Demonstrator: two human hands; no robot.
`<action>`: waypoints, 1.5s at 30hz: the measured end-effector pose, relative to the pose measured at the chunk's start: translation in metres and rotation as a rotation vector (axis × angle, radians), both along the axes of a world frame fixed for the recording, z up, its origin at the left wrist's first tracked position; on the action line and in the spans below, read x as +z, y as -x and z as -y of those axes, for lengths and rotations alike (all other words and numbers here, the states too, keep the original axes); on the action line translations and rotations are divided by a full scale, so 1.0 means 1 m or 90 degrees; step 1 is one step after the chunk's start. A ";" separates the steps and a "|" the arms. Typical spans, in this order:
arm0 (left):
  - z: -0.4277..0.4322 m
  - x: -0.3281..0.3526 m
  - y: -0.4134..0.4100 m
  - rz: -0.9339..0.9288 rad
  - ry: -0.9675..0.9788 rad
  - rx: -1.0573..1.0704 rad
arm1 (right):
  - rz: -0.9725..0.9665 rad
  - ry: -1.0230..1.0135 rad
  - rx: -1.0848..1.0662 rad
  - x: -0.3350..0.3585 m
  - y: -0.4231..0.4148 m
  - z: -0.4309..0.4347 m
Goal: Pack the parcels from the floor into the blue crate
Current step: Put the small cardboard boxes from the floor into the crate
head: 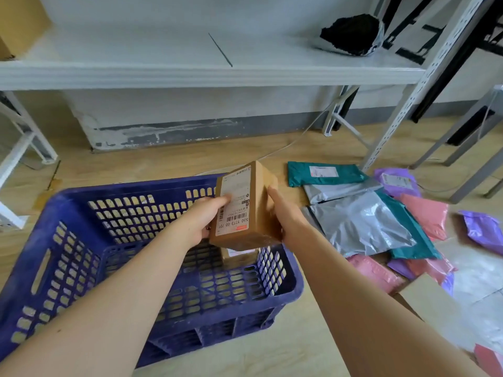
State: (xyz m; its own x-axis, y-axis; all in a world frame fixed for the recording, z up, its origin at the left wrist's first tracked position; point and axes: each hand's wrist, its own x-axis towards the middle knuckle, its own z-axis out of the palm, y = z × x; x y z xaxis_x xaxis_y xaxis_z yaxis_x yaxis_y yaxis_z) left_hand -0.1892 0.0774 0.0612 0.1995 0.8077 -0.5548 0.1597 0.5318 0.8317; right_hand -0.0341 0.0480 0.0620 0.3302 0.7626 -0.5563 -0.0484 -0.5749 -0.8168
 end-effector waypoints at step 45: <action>-0.017 -0.061 0.097 -0.135 -0.012 -0.001 | 0.210 -0.134 0.177 -0.021 0.050 -0.017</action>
